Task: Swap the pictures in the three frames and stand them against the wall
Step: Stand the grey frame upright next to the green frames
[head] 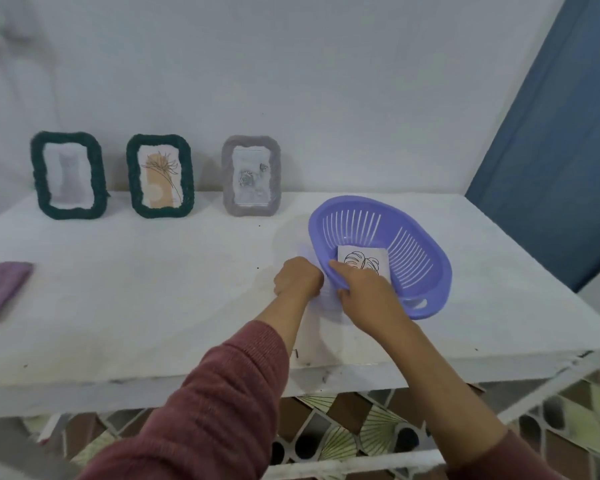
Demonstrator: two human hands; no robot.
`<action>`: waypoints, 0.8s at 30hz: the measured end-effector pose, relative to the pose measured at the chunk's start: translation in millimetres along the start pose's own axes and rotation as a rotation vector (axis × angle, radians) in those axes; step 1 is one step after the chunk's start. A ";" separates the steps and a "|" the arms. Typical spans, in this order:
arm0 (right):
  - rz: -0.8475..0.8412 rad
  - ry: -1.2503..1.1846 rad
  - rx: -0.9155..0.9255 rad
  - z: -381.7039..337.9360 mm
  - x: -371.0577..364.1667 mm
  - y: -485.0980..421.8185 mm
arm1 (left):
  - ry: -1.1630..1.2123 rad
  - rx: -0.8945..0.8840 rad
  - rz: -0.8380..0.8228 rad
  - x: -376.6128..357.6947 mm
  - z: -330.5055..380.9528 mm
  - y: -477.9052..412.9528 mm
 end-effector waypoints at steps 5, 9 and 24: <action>0.007 -0.034 -0.008 1.4 0.1 -0.8 | 0.057 -0.066 -0.038 -1.0 5.8 -0.7; 0.001 -0.036 -0.006 2.3 -0.6 -1.4 | 0.142 -0.010 -0.249 -5.2 2.5 -3.0; 0.029 -0.199 -0.032 -0.3 7.9 -2.5 | 0.819 -0.239 -0.081 112.9 3.7 18.2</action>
Point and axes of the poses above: each hand's wrist, its own y-axis away from the middle knuckle, its own x-axis out of the back of the hand, z = x × y, the point moved 8 cm from there along -y, towards the middle knuckle, and after that the axes turned 14 degrees about x, right-handed, at the moved point
